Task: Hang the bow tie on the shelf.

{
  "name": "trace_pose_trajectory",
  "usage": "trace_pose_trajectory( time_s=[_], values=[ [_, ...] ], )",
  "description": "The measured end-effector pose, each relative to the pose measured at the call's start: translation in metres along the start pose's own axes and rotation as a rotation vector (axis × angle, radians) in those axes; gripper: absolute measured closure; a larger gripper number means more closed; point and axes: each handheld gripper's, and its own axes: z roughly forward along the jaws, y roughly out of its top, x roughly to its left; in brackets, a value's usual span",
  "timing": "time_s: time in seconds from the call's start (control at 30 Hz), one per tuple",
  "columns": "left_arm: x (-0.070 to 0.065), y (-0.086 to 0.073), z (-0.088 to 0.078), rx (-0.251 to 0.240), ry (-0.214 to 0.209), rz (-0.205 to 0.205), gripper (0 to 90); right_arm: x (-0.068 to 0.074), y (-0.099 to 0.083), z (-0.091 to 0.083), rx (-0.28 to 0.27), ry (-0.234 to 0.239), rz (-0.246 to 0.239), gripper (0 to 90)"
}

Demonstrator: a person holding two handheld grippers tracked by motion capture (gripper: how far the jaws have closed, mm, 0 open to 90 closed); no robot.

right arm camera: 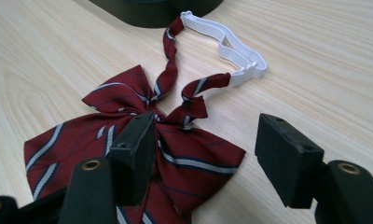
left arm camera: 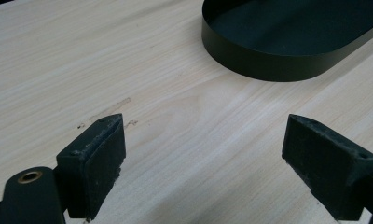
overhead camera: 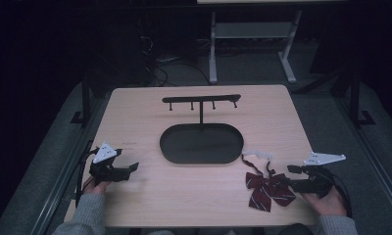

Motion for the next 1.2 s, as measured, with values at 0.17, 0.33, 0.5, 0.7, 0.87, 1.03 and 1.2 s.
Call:
trace_pose_trajectory(
  time_s=[0.17, 0.33, 0.5, 0.7, 0.87, 1.03, 1.2],
  values=[
    [-0.001, 0.000, 0.001, 0.013, -0.002, 0.013, 13.0, 0.001, 0.001, -0.002, -0.011, 0.003, -0.008, 36.7],
    [-0.003, 0.001, 0.000, 0.014, -0.011, 0.022, 13.0, 0.005, 0.005, 0.000, -0.010, 0.015, -0.008, 35.8],
    [-0.003, 0.000, 0.000, -0.003, -0.001, 0.005, 13.0, 0.006, 0.010, 0.000, -0.018, 0.023, -0.026, 37.2],
    [-0.001, 0.000, -0.002, -0.003, 0.001, 0.007, 13.0, 0.003, 0.014, 0.000, -0.022, 0.026, -0.029, 36.7],
    [-0.001, 0.000, -0.002, -0.013, 0.008, -0.005, 13.0, 0.005, 0.023, 0.002, -0.011, 0.019, -0.040, 35.3],
    [0.000, 0.000, -0.002, -0.006, 0.007, 0.004, 13.0, 0.005, 0.033, 0.004, 0.005, 0.021, -0.050, 34.7],
    [0.001, 0.000, -0.003, -0.008, 0.008, -0.004, 13.1, 0.006, 0.043, 0.004, 0.013, 0.016, -0.069, 34.8]
  ],
)
